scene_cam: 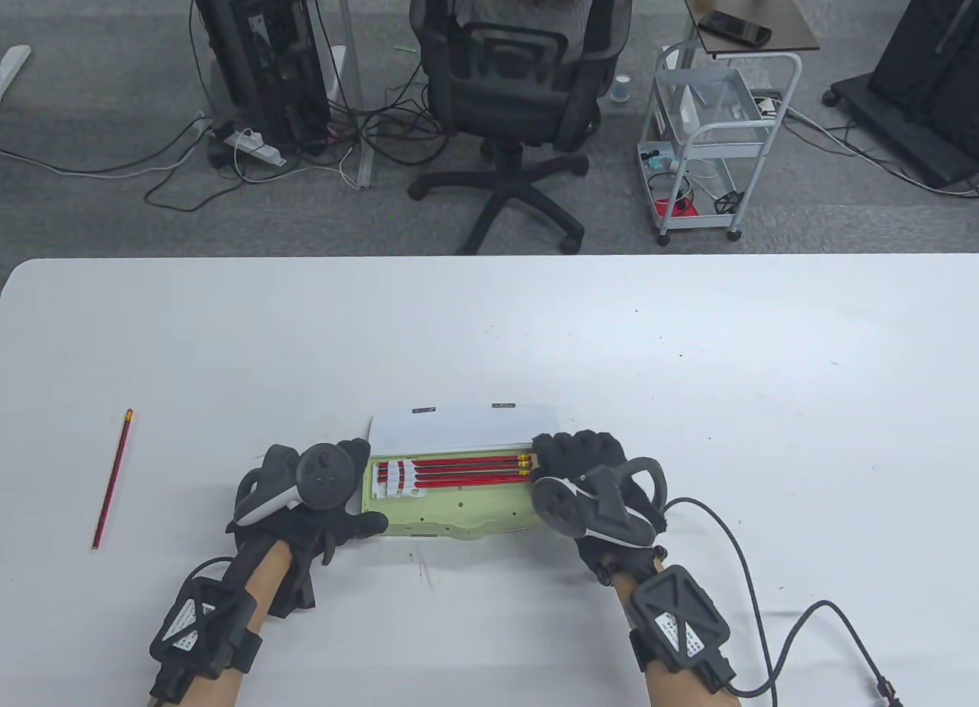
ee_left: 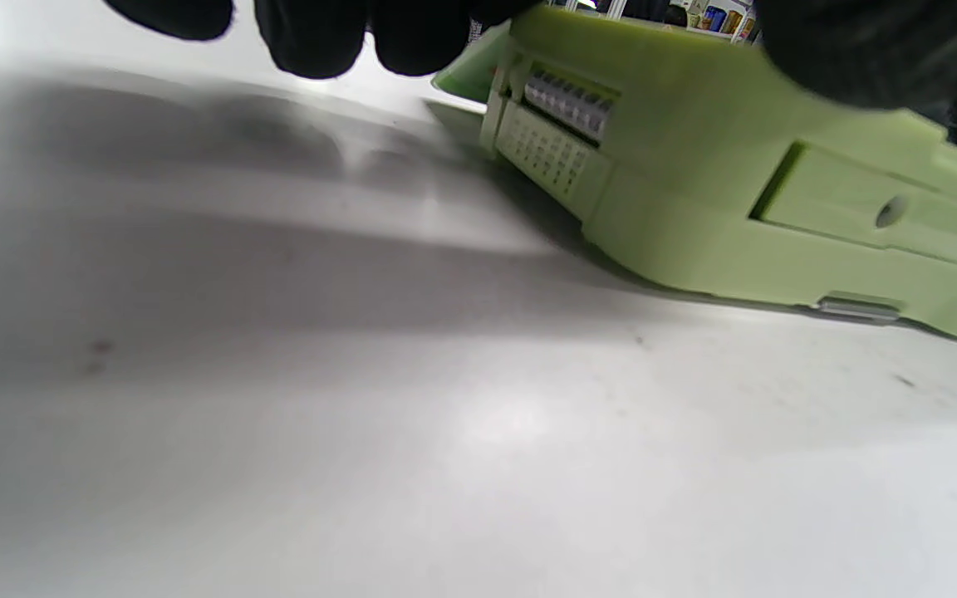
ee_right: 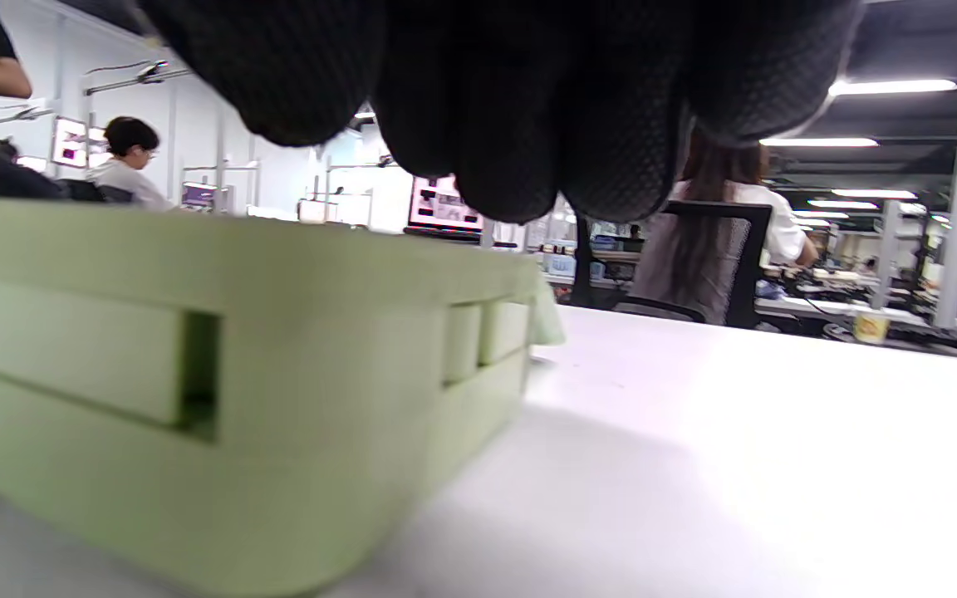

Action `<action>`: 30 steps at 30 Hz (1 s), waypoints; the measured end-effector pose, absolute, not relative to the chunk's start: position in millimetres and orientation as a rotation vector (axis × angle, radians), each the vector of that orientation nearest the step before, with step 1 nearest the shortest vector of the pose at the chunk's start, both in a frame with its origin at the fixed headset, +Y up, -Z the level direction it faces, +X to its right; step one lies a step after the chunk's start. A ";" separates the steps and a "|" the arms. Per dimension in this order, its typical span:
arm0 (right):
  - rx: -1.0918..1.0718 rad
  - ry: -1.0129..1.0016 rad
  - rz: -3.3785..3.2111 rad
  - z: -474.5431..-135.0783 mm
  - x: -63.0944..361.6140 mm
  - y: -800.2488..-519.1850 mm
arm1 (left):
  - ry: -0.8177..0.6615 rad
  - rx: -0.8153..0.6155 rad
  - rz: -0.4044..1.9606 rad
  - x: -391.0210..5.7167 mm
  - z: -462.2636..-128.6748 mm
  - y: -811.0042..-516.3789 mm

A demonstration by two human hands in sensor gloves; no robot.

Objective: Organize multifunction pencil case

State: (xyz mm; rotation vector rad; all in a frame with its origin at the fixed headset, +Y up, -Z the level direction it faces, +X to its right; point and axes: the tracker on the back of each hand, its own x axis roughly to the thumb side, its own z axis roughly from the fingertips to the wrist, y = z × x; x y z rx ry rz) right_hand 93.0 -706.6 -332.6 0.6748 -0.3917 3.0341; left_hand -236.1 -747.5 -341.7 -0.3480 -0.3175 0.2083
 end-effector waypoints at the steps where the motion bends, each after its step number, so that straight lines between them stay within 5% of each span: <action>1: 0.631 -0.379 3.032 -334.1 96.6 -707.2 | -0.317 -0.348 0.208 -236.0 -341.7 -747.5; 9: 0.443 -0.305 3.065 -343.1 104.9 -712.1 | -0.314 -0.351 0.203 -235.7 -341.7 -747.3; 30: 0.526 -0.309 3.147 -339.8 81.5 -716.1 | -0.313 -0.355 0.195 -234.1 -342.2 -746.8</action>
